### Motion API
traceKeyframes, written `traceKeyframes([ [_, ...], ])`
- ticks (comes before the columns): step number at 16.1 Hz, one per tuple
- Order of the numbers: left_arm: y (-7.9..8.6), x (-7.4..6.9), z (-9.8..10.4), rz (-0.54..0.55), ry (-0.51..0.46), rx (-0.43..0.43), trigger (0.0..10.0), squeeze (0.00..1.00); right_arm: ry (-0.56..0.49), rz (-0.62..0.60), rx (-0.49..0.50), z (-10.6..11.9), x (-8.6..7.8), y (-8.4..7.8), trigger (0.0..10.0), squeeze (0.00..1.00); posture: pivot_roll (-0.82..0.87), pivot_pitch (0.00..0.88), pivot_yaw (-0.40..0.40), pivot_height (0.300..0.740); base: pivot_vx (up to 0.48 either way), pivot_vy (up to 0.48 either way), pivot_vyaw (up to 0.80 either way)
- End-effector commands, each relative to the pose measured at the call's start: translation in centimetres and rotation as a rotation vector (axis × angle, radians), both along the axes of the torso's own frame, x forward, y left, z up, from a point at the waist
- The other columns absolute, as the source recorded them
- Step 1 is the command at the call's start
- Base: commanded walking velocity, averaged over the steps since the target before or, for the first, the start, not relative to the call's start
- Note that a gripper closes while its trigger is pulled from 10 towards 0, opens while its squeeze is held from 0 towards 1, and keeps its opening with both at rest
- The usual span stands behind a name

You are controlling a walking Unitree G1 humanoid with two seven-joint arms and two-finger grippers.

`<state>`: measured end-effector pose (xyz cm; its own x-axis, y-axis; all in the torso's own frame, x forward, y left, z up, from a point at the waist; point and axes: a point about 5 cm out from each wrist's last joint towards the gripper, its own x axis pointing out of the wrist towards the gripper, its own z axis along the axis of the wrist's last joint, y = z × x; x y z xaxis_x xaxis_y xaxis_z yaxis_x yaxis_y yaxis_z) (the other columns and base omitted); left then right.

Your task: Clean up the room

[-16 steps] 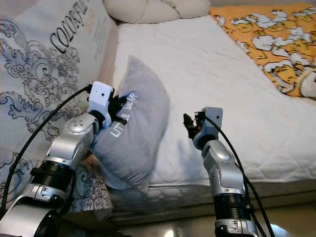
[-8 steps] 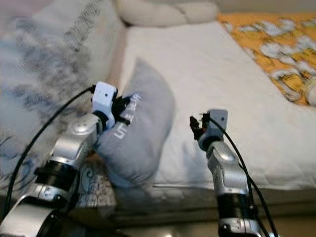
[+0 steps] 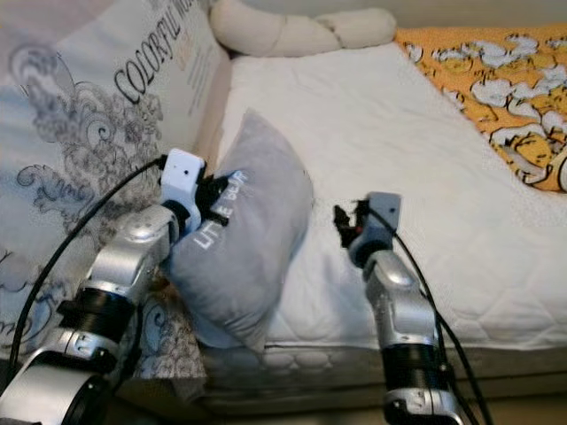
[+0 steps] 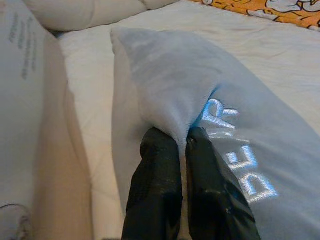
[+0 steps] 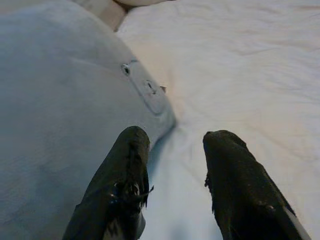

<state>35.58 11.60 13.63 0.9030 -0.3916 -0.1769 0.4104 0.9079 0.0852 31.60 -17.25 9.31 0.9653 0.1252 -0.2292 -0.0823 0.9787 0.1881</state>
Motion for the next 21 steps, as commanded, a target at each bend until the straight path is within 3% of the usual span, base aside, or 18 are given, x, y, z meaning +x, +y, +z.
traceKeyframes([
  [1, 0.0, 0.3, 0.9, 0.006, -0.04, 0.0, 10.0, 0.0, -0.003, -0.014, -0.001, 0.1, 0.1, -0.3, 10.0, 0.0, 0.0, 0.0, 0.075, 0.74, 0.3, 0.0, 0.0],
  [15, 0.1, 0.3, 0.8, 0.012, -0.043, 0.031, 10.0, 0.0, 0.027, -0.006, 0.001, -0.3, 0.0, -0.2, 10.0, 0.0, 0.0, 0.0, 0.076, 0.74, 0.253, 0.0, 0.0],
  [16, 0.3, 0.4, 0.8, 0.024, -0.054, 0.047, 10.0, 0.0, 0.026, -0.004, -0.004, -0.3, 0.0, -0.5, 10.0, 0.85, 0.0, 0.0, 0.077, 0.74, 0.0, 0.0, 0.0],
  [17, 0.6, 0.6, 1.0, 0.046, -0.068, 0.06, 10.0, 0.0, 0.01, -0.005, -0.035, -0.2, -0.1, -0.9, 10.0, 1.0, 0.0, 0.0, 0.079, 0.74, 0.0, 0.0, 0.0],
  [21, 1.8, 1.2, 2.5, 0.129, -0.135, 0.116, 10.0, 0.0, -0.088, 0.203, -0.134, 1.0, -0.5, -1.0, 10.0, 1.0, 0.0, 0.0, 0.086, 0.74, 0.0, 0.0, 0.0],
])
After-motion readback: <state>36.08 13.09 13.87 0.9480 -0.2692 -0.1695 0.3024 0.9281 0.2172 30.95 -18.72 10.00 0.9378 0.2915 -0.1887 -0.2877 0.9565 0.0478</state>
